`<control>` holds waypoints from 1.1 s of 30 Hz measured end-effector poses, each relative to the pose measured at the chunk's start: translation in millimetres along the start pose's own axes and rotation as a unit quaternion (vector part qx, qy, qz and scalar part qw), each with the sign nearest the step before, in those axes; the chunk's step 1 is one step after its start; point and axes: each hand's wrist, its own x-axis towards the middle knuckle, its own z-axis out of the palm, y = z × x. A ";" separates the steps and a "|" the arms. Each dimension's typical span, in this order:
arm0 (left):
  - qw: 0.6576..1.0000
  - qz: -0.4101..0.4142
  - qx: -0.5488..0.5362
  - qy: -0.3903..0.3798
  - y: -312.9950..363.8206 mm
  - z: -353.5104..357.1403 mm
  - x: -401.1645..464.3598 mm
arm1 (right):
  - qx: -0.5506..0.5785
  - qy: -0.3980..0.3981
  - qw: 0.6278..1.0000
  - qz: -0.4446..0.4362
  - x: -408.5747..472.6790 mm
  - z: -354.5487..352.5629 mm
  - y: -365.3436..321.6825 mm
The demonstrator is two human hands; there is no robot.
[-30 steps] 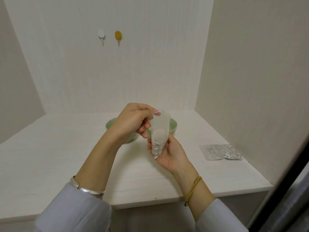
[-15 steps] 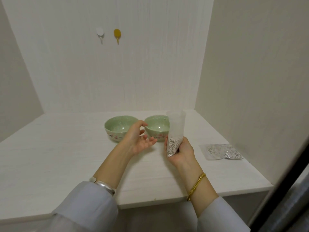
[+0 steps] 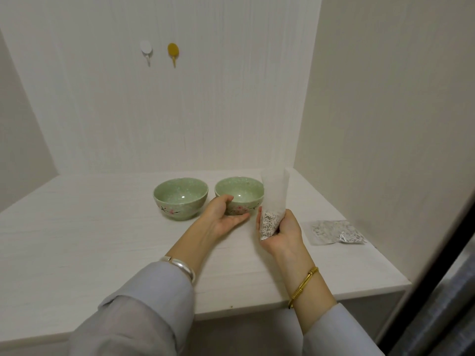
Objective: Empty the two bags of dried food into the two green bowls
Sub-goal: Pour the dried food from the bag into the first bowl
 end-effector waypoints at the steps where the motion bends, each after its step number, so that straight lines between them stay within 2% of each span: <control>1: 1.000 0.003 0.004 0.006 0.0 0.5 -2.1 | 0.002 -0.001 1.000 0.000 -2.1 0.9 -1.1; 6: 0.998 -0.007 0.050 0.023 1.1 -4.8 -20.0 | 0.048 -0.030 0.998 -0.018 -9.7 13.3 -19.6; 14: 0.967 0.010 0.249 0.045 12.9 -36.1 -43.0 | 0.034 -0.043 0.997 -0.060 -5.2 32.5 -37.0; 24: 0.928 0.011 0.370 -0.039 21.0 -60.7 -53.6 | -0.057 -0.006 0.997 -0.058 6.5 20.6 -31.4; 33: 0.899 -0.016 0.430 -0.082 17.2 -68.9 -48.8 | -0.052 0.006 0.995 -0.084 -8.2 15.1 -20.0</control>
